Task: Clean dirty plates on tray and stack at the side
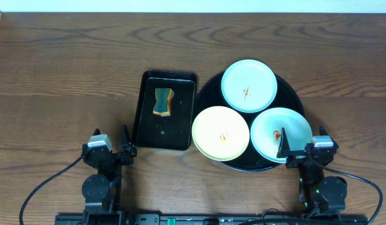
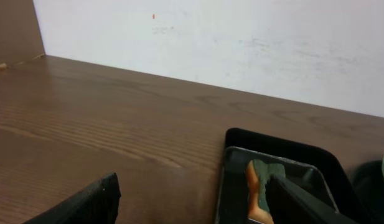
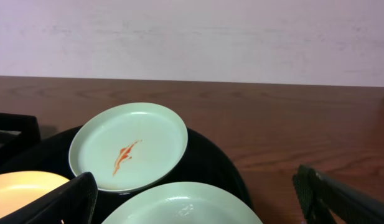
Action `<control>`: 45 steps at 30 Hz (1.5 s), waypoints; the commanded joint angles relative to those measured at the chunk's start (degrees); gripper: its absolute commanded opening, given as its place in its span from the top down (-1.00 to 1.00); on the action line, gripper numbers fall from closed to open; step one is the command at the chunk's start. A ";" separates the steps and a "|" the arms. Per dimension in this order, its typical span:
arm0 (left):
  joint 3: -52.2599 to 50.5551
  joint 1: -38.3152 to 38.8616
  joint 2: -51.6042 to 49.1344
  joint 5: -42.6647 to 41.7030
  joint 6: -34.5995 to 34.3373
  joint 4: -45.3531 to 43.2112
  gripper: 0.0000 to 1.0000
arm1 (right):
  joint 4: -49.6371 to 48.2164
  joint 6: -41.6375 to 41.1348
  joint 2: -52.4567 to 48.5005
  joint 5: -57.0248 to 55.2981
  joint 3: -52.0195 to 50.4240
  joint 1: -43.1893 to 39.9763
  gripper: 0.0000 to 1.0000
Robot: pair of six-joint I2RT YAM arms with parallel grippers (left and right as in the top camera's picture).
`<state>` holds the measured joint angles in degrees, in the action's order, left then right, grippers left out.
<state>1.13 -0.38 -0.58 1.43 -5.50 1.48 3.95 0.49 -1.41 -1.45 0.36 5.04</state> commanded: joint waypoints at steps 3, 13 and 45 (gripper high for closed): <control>-0.90 -0.35 0.24 0.52 0.96 2.58 -0.51 | 0.22 0.42 -0.04 0.22 -0.04 -0.94 -0.99; -0.90 -0.35 0.24 0.52 0.94 2.58 -0.52 | -0.07 0.48 -0.04 -0.04 -0.04 -0.94 -0.99; 3.98 -0.35 -6.91 0.72 0.07 2.84 -0.51 | 4.28 -6.25 -1.77 -1.38 3.87 -0.94 -0.98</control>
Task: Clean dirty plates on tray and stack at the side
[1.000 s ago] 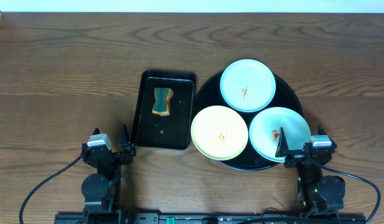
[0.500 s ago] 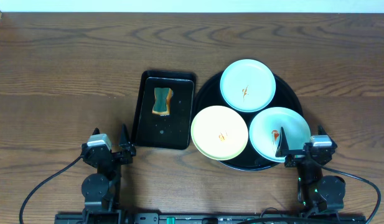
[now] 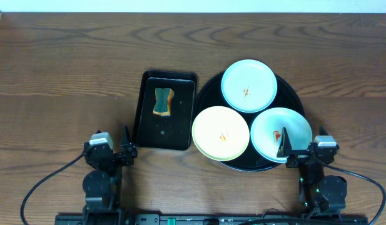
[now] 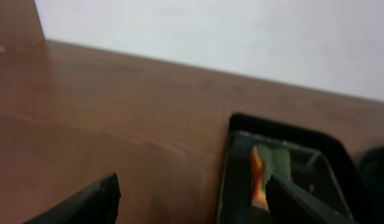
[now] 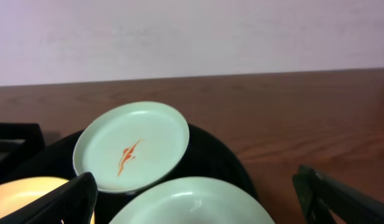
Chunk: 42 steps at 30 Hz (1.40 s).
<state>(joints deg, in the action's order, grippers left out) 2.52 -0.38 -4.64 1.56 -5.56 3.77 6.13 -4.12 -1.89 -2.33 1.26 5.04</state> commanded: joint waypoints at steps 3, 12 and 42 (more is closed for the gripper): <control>5.97 -0.35 -8.44 0.59 0.13 0.55 -0.51 | 4.96 -1.62 -4.76 -0.46 6.75 -0.94 -0.98; 23.67 -0.35 -30.27 -1.66 0.17 8.35 -0.52 | 12.31 -1.64 -25.05 0.61 21.31 -0.94 -0.98; 50.73 1.62 -60.70 -13.81 -0.20 26.58 -0.52 | 29.64 -4.28 -58.45 22.53 45.62 3.02 -0.86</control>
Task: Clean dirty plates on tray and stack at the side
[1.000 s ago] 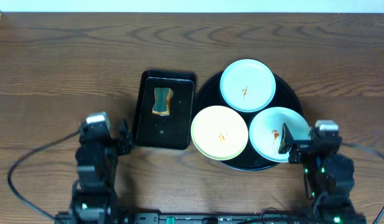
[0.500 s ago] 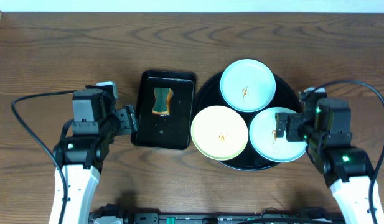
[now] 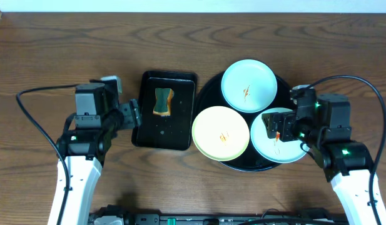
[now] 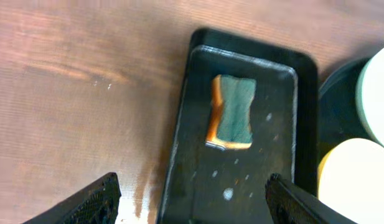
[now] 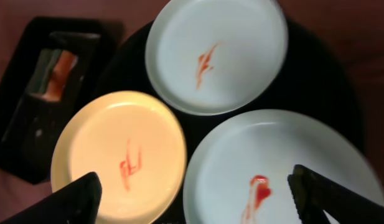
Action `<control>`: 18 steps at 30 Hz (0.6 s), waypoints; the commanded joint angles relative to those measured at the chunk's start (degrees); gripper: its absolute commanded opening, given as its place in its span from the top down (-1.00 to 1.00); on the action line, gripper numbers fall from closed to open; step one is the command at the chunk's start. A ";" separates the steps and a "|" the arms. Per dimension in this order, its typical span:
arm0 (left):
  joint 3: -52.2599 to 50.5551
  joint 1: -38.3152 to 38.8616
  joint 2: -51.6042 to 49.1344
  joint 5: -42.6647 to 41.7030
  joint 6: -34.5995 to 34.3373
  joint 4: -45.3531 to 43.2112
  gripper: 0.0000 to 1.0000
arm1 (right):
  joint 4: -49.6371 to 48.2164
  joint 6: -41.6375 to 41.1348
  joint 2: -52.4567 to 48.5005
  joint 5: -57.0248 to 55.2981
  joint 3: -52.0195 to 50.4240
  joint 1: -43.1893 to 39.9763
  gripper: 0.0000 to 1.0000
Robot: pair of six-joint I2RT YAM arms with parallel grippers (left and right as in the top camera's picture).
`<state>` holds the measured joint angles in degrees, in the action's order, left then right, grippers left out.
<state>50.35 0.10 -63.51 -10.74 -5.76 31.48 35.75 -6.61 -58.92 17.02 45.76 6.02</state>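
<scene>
Three dirty plates lie on a round black tray (image 3: pixel 208 94): a pale green one (image 3: pixel 249 85) at the back, a cream one (image 3: pixel 221 132) at front left, a pale green one (image 3: pixel 286 142) at front right, each with a red smear. A green-and-orange sponge (image 3: pixel 162 102) lies in a rectangular black tray (image 3: pixel 164 134). My left gripper (image 3: pixel 130 115) hangs open over that tray's left edge; in its wrist view the sponge (image 4: pixel 232 112) is ahead of the open gripper (image 4: pixel 192 205). My right gripper (image 3: pixel 277 125) is open above the front right plate (image 5: pixel 279 168), holding nothing.
Brown wooden table (image 3: pixel 67 50) all round the two trays, which sit side by side at the middle. Wet droplets dot the rectangular tray's floor (image 4: pixel 254 180). Arm cables loop over the table at left and right. A pale wall runs along the far edge.
Both arms have left the table's front edge and now look down from higher up, the left beside the sponge tray, the right over the front right plate. Both grippers stay open.
At first both arms sat low at the front edge, grippers open, looking level across the table. A moment later they had barely shifted. Now both are raised and further in, over the trays. Plates and sponge have not moved.
</scene>
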 commanded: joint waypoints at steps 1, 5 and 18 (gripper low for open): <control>3.96 1.77 -3.02 -0.87 0.17 -1.36 -0.52 | 0.02 -2.25 -2.03 3.19 1.11 2.93 -0.86; 8.44 4.63 -9.62 3.10 1.33 -1.49 -0.50 | -0.42 -2.36 -4.76 2.86 1.11 6.16 -0.80; 9.94 14.34 -31.32 4.42 1.49 -10.75 -0.28 | -1.73 -4.31 -8.59 1.86 1.11 7.37 -0.71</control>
<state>59.27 13.41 -91.61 -7.94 -4.86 21.65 34.26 -10.07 -67.40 18.68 45.76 12.91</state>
